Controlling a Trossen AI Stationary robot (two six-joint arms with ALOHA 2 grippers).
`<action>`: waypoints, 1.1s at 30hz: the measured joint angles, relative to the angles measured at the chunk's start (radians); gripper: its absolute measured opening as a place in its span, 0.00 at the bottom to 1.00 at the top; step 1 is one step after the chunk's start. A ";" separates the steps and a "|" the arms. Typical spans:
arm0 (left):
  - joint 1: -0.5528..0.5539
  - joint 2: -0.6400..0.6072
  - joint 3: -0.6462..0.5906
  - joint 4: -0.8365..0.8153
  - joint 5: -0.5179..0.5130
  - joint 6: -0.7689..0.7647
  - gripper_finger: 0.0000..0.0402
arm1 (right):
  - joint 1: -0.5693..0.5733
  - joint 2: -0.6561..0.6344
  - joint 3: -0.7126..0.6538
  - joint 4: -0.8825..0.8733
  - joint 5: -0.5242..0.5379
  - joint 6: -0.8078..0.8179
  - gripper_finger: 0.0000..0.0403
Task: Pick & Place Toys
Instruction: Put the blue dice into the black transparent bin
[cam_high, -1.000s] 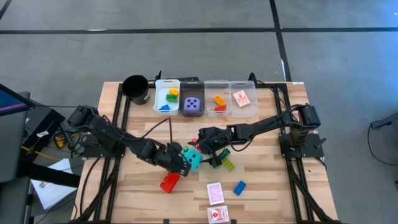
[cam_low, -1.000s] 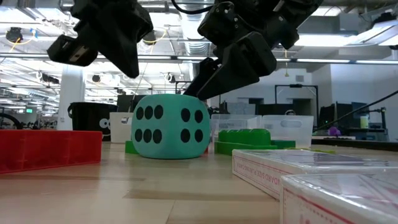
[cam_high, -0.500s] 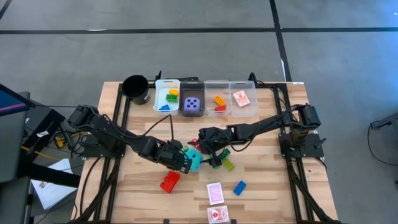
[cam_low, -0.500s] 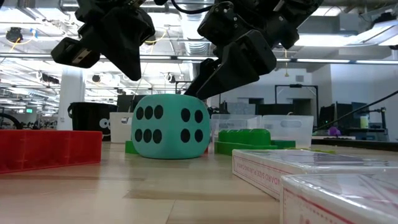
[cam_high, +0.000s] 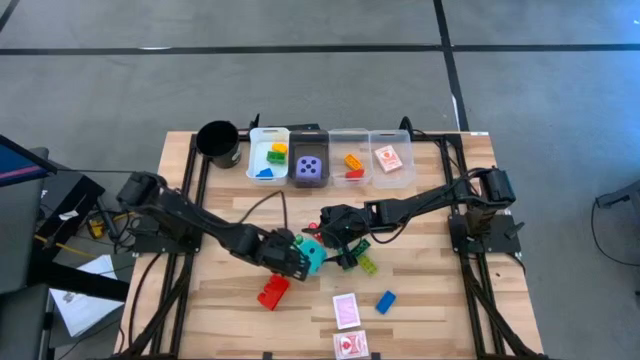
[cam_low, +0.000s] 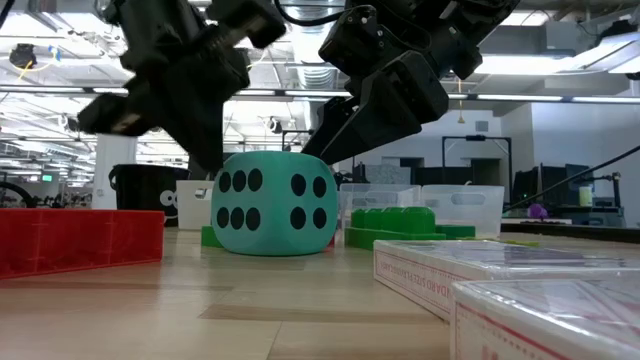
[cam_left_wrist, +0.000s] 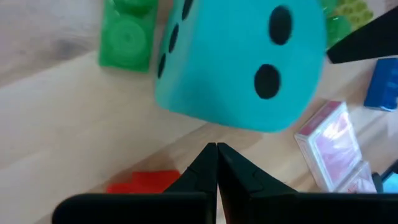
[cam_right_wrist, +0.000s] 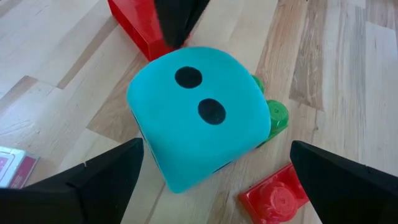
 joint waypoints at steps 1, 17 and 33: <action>0.000 0.011 0.000 0.014 0.006 -0.001 0.00 | 0.000 0.000 0.000 0.000 0.000 0.001 0.99; 0.052 0.060 0.000 -0.009 -0.096 0.032 0.00 | 0.000 0.000 0.000 -0.017 -0.046 0.002 0.99; 0.099 0.060 0.000 0.007 -0.112 0.134 0.00 | 0.004 -0.001 0.000 -0.014 0.094 -0.005 0.99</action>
